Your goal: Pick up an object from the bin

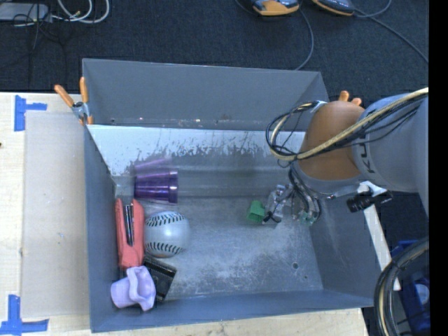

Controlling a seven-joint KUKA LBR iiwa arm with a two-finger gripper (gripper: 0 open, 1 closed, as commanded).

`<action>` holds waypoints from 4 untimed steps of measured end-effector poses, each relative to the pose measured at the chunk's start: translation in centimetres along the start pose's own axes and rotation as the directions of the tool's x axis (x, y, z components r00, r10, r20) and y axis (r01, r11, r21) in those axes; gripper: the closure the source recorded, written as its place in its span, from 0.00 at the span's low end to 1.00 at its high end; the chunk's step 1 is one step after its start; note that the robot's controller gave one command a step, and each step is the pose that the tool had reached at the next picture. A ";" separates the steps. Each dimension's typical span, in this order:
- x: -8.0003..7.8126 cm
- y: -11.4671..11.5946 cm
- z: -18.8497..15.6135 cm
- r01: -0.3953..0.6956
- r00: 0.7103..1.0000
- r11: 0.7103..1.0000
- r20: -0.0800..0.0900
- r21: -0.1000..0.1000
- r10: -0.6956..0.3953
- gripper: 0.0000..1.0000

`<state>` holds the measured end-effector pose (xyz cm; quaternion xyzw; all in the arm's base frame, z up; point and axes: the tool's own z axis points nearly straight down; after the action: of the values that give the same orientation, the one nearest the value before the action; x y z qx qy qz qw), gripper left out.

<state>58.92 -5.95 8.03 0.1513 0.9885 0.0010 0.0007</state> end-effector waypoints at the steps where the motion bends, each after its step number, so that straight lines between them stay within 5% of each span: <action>1: 0.3 -0.4 0.6 0.001 1.000 1.000 0.009 -0.001 -0.001 1.00; 4: 0.1 2.8 0.7 0.011 1.000 1.000 0.015 0.000 -0.011 1.00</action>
Offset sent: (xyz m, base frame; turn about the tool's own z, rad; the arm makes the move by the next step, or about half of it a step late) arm -0.0059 0.0172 -0.0103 -0.0080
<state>59.68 -3.26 7.30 0.1459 0.9893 0.0001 0.0084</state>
